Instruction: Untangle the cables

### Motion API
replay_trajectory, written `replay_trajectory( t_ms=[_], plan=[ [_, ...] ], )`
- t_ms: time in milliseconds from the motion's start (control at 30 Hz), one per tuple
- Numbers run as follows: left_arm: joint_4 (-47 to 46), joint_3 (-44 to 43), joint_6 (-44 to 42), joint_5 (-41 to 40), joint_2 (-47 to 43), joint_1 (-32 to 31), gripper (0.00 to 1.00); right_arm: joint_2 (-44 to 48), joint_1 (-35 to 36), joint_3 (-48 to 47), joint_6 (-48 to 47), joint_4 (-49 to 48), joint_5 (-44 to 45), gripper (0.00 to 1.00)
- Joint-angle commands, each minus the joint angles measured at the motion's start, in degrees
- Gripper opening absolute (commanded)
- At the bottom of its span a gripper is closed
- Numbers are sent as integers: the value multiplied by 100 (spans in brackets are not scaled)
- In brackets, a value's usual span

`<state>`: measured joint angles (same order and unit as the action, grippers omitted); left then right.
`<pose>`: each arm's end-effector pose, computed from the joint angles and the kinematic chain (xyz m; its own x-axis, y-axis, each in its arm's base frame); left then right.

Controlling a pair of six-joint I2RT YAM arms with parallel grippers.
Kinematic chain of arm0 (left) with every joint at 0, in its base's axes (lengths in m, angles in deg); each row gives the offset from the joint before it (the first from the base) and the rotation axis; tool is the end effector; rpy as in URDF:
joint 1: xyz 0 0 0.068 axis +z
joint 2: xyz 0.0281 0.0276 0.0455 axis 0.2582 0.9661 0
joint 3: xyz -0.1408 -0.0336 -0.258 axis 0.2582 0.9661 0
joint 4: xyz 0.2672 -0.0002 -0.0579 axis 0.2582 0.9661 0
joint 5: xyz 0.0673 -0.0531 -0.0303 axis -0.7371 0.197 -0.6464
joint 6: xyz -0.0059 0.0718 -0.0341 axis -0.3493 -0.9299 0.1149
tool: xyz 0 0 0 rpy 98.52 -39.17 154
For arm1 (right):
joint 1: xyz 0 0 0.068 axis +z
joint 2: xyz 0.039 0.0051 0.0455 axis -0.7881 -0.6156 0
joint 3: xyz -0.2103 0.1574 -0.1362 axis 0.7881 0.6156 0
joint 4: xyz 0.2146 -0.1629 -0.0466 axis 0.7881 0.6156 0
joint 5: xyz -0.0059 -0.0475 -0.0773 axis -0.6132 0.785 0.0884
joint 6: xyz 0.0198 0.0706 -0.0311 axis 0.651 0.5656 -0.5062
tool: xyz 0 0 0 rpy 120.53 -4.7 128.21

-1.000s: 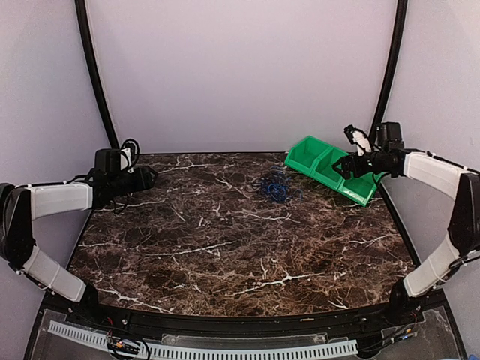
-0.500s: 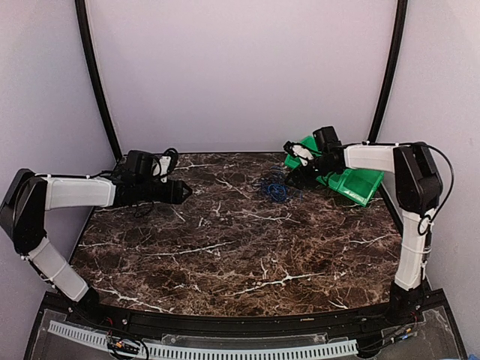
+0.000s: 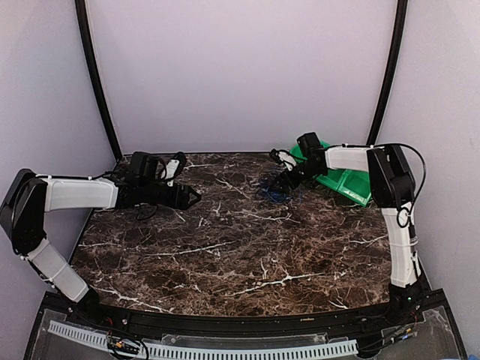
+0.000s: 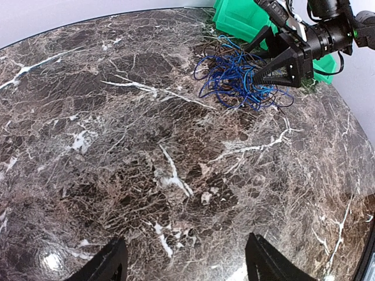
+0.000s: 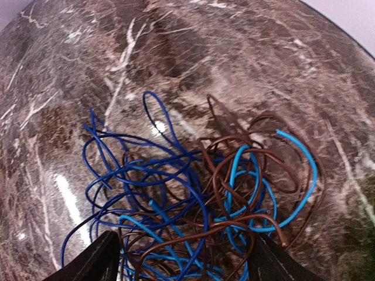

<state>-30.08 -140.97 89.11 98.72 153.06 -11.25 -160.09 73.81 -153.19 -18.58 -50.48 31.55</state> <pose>0.3279 -0.1843 0.2171 -0.5680 0.1127 -0.8153 0.5673 0.7713 -0.2886 0.4975 0.2336 0.1450 -0.4918 -0.5068 -0.7080 -0.8028 0.5788 0.1434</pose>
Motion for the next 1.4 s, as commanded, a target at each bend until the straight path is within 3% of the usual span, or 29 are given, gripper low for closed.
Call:
replay_trajectory(
  t_ms=[0, 267, 400, 700, 800, 1067, 1167, 1367],
  plan=[
    [-50, -55, 242, 305, -349, -66, 72, 113, 325, 245, -88, 443, -918, 75],
    [-318, 214, 977, 350, -688, -132, 72, 558, 1290, 1104, -306, 744, -1393, 70],
    [-600, 595, 1221, 251, -911, -148, 71, 678, 1855, 1020, -463, 1088, -1616, 68],
    [-209, 666, 985, 72, -926, -491, 70, 2166, 1643, 1535, -606, 806, -1070, 85],
    [-101, 589, 1004, 180, -764, -583, 69, 2448, 1641, 1735, -745, 960, -943, 86],
    [-83, 436, 1171, 498, -332, -718, 64, 2859, 1720, 2079, -1038, 1021, -420, 74],
    [66, 231, 1072, 433, -128, -727, 55, 2875, 1799, 2063, -1087, 1066, -486, 68],
    [146, -28, 899, 626, 373, -740, 59, 2797, 1962, 2071, -1158, 1112, -505, 63]
  ],
)
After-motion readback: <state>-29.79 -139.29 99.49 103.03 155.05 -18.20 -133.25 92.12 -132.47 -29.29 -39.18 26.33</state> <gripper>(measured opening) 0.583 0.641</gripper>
